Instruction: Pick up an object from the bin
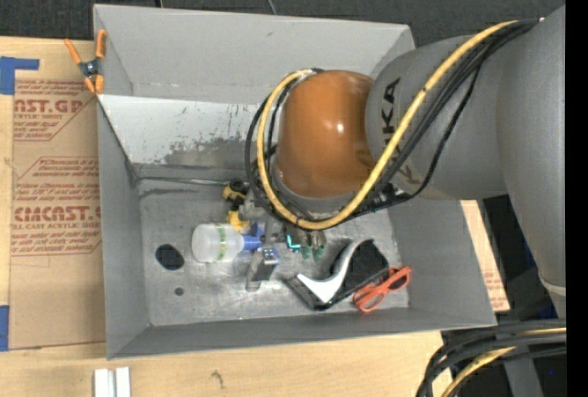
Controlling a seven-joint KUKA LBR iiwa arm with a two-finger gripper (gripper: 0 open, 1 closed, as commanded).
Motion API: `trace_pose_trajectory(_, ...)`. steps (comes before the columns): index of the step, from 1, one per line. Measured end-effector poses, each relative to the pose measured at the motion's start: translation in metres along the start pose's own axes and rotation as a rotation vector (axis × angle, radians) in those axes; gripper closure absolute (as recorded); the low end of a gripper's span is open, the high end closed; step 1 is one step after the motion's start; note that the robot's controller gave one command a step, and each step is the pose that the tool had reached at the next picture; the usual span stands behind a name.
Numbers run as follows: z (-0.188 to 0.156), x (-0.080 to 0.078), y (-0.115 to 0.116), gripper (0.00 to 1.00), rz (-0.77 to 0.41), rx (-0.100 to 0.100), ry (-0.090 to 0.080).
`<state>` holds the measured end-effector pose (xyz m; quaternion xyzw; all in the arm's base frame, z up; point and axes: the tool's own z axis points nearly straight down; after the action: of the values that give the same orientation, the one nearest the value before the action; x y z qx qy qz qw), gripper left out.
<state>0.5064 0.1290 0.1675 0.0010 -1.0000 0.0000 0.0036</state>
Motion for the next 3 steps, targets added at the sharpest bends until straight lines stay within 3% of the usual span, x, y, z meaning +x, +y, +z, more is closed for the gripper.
trace_pose_trajectory(1,-0.004,-0.002,-0.001,0.00,0.001,-0.001,-0.007)
trace_pose_trajectory(2,0.092,-0.024,-0.021,1.00,0.023,-0.004,-0.010)
trace_pose_trajectory(3,0.092,-0.024,-0.021,1.00,0.023,-0.004,-0.010)
